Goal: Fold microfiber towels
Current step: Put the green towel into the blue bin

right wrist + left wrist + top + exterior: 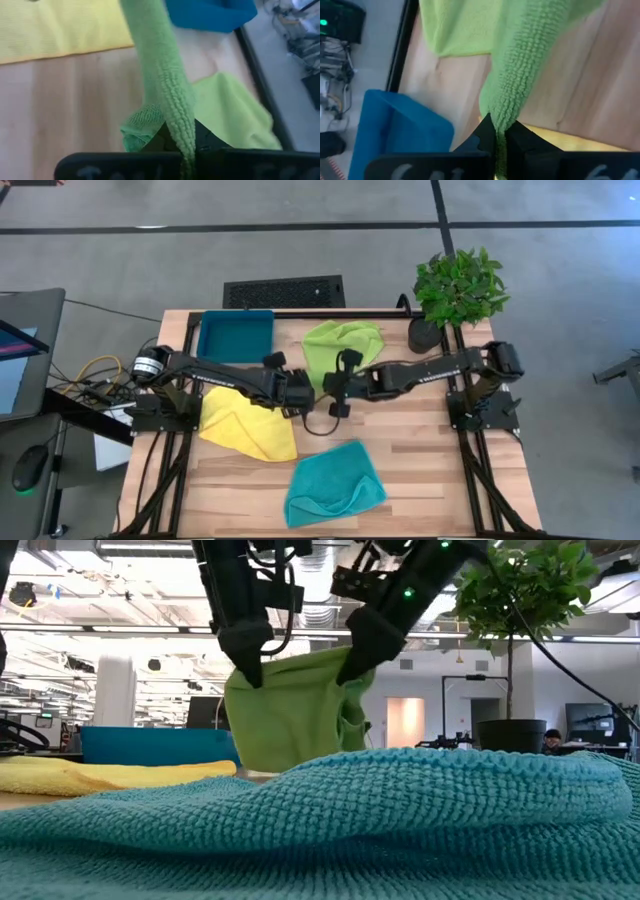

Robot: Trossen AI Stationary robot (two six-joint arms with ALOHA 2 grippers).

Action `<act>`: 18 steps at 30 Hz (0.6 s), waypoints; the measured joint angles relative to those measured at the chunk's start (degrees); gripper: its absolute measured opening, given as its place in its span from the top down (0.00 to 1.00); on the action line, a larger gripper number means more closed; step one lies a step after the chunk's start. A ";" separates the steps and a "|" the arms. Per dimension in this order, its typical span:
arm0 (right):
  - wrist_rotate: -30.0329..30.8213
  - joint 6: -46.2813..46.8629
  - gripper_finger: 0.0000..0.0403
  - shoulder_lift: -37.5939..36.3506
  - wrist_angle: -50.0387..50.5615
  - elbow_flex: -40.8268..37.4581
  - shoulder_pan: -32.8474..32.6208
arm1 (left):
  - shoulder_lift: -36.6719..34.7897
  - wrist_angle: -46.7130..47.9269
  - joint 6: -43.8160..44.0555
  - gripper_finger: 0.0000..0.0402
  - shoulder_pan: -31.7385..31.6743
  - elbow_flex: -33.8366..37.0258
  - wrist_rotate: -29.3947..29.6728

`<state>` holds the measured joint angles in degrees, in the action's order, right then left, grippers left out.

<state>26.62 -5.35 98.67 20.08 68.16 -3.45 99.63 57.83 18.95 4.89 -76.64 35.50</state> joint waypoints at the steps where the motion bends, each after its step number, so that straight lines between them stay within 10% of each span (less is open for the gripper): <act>1: -0.26 -1.38 0.98 0.00 -0.06 0.45 0.74 | -0.04 0.59 0.32 1.00 -0.15 0.02 0.44; 18: -13.76 -17.37 0.97 0.04 -14.71 3.89 11.16 | -7.08 10.79 10.84 1.00 -6.08 -0.07 11.84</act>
<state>12.86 -22.72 98.72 5.36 72.05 7.71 92.55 68.61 29.79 -1.19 -76.71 47.34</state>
